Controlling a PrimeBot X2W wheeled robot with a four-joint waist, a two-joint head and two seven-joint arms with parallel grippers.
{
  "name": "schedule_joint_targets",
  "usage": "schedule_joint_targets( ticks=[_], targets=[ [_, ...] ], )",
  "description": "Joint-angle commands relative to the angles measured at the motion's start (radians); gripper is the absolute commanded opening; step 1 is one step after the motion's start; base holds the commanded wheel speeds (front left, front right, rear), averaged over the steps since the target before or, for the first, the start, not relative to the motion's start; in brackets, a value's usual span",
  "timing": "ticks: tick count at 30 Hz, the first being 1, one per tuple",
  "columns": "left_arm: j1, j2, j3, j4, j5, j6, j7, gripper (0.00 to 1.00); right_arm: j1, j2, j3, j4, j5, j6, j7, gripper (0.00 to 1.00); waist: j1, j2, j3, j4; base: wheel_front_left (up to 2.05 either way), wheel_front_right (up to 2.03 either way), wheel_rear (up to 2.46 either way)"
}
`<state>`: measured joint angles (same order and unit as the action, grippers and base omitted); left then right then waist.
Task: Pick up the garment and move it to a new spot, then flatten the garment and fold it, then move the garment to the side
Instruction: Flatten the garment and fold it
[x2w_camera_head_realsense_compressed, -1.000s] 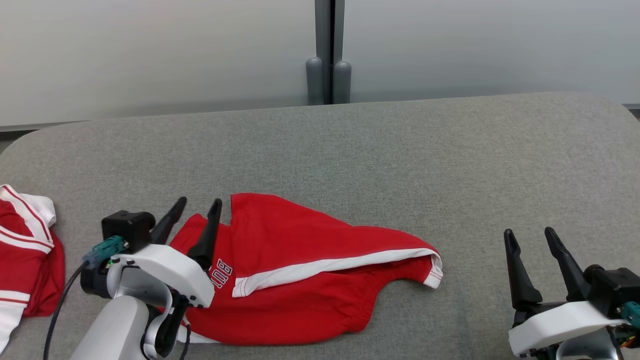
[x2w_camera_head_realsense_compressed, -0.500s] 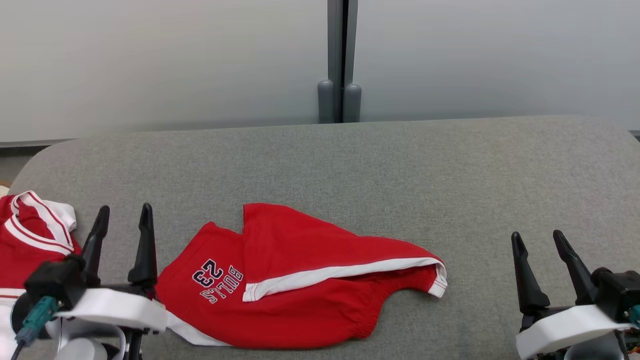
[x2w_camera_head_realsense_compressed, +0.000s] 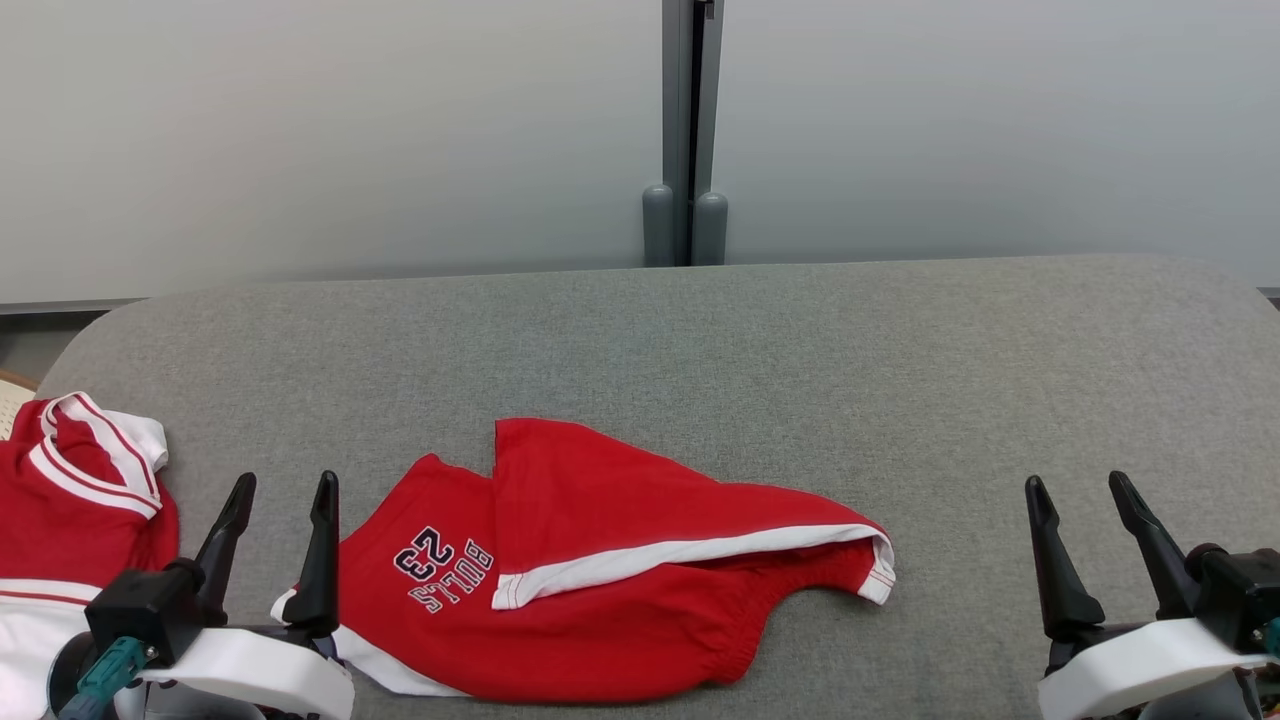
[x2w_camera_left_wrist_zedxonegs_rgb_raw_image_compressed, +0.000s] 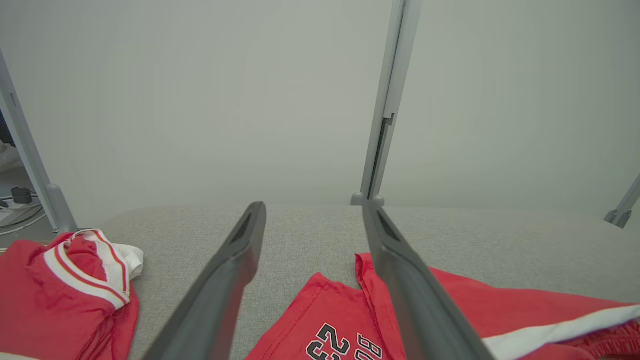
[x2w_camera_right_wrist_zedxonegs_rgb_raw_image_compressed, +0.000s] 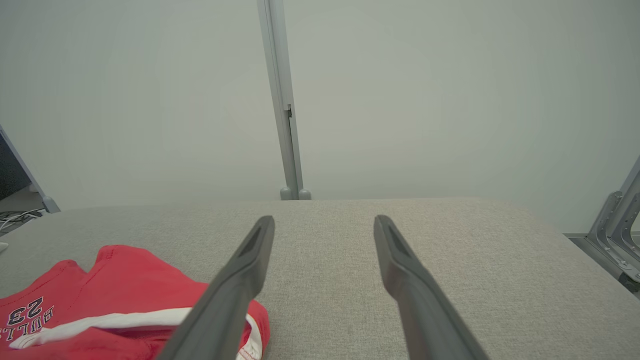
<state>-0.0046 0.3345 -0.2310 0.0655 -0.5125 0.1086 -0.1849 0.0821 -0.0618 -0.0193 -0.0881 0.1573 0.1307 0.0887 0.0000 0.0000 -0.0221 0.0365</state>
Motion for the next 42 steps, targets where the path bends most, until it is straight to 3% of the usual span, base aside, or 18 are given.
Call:
schedule_joint_targets(
  ticks=[1,11,15,23,30,38,39,40,41,42],
  targets=[
    [0.005,0.005,0.002,-0.005,-0.007,0.006,-0.004,1.0,0.01,-0.004,0.0,-0.01,-0.003,0.0,0.004,1.0,0.0,0.0,-0.002,0.0,0.0,0.0,0.0],
    [-0.037,0.004,-0.019,-0.005,0.003,0.005,0.016,1.0,0.006,-0.006,0.0,0.0,0.008,0.0,-0.004,1.0,0.0,0.0,-0.003,-0.006,0.0,0.0,0.0],
    [-0.093,-0.014,-0.088,0.034,0.005,-0.032,0.091,1.0,0.004,-0.006,0.0,-0.002,0.003,0.0,0.002,1.0,0.0,0.0,0.004,-0.005,0.0,0.0,0.0],
    [-0.209,-0.092,-0.229,0.256,-0.124,-0.175,0.384,1.0,-0.023,-0.008,0.027,0.005,0.007,0.0,0.001,1.0,0.0,0.0,0.039,-0.024,0.0,0.0,0.0],
    [-0.267,-0.112,-0.234,0.43,-0.191,-0.198,0.477,1.0,-0.034,-0.004,0.025,0.017,0.009,0.0,-0.008,1.0,0.0,0.0,0.071,-0.041,0.0,0.0,0.0],
    [-0.315,-0.126,-0.228,0.534,-0.232,-0.217,0.487,1.0,-0.046,0.0,0.022,0.025,0.007,0.0,-0.014,1.0,0.0,0.0,0.087,-0.05,0.0,0.0,0.0],
    [-0.318,-0.127,-0.231,0.541,-0.235,-0.22,0.485,0.97,-0.047,0.0,0.022,0.024,0.006,0.0,-0.014,1.0,0.0,0.0,0.088,-0.05,0.0,0.0,0.0],
    [-0.322,-0.129,-0.235,0.546,-0.237,-0.222,0.483,0.59,-0.048,0.001,0.02,0.022,0.003,0.0,-0.012,1.0,0.0,0.0,0.088,-0.05,0.0,0.0,0.0],
    [-0.327,-0.13,-0.239,0.55,-0.238,-0.224,0.482,0.34,-0.048,0.001,0.019,0.02,0.001,0.0,-0.011,1.0,0.0,0.0,0.089,-0.05,0.0,0.0,0.0],
    [-0.333,-0.131,-0.242,0.551,-0.24,-0.226,0.48,0.0,-0.05,0.001,0.017,0.019,0.001,0.0,-0.012,1.0,0.0,0.0,0.09,-0.049,0.0,0.0,0.0]
  ],
)
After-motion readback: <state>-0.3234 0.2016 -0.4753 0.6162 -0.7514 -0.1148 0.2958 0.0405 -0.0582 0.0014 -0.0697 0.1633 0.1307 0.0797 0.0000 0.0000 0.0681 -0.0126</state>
